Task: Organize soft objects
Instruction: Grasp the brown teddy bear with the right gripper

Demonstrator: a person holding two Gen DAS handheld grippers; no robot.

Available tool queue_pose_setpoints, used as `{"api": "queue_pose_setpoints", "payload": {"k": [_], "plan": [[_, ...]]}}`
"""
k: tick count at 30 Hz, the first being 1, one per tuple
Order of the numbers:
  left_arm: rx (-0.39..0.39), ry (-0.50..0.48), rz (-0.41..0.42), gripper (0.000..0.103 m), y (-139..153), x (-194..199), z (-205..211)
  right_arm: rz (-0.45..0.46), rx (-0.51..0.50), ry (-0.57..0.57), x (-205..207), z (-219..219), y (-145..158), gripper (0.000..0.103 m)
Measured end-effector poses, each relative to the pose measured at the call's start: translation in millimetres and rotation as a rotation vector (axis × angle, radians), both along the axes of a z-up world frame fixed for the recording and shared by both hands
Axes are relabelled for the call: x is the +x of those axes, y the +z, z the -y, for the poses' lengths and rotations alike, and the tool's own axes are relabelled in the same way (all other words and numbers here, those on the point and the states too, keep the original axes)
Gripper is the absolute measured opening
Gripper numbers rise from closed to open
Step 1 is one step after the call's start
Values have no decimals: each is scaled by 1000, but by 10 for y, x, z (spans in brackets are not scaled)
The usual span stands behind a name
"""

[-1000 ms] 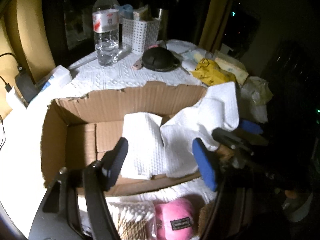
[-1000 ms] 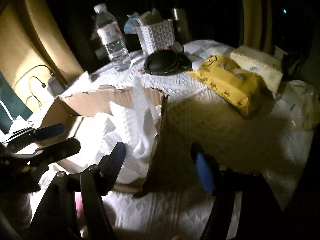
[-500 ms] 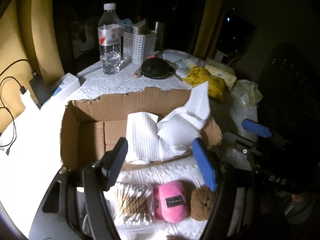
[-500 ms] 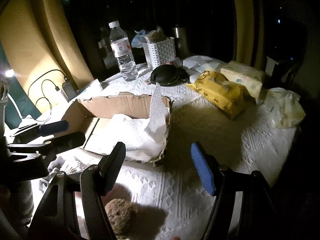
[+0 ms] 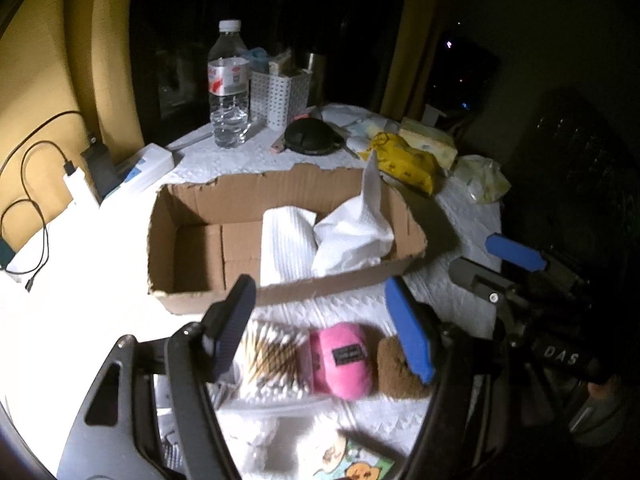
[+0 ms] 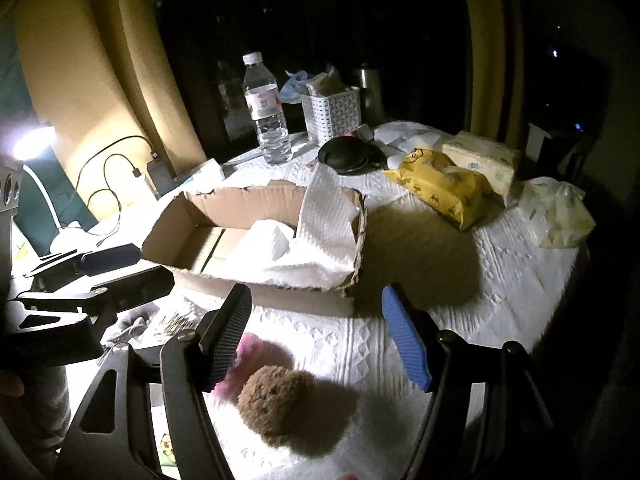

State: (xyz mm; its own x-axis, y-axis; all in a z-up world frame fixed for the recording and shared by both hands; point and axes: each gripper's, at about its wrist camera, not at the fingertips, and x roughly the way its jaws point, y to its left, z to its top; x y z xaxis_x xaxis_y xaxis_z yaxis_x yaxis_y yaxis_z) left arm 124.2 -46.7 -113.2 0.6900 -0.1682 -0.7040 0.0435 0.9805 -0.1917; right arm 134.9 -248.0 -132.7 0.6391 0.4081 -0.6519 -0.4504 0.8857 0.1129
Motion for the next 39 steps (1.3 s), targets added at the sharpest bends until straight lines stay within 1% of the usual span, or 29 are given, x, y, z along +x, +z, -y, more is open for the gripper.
{"api": "queue_pose_setpoints", "payload": {"k": [7, 14, 24, 31, 32, 33, 35, 39], "plan": [[-2, 1, -15, 69, -108, -222, -72, -18, 5, -2, -196, -8, -119, 71], [5, 3, -46, 69, -286, -355, -82, -58, 3, -1, -324, -40, -352, 71], [17, -3, -89, 69, -500, -396, -25, -143, -4, 0, -305, -66, -767, 71], [28, 1, -113, 69, -595, -413, 18, -210, 17, 33, -265, -144, -1013, 71], [30, 2, -114, 69, -602, -416, 24, -216, 22, 37, -262, -154, -1037, 66], [31, 3, -116, 69, -605, -415, 33, -221, 24, 45, -260, -165, -1055, 57], [34, 2, -116, 69, -605, -407, 47, -216, 31, 64, -272, -171, -1046, 45], [39, -12, -112, 69, -589, -377, 143, -200, 36, 70, -289, -127, -1006, 42]]}}
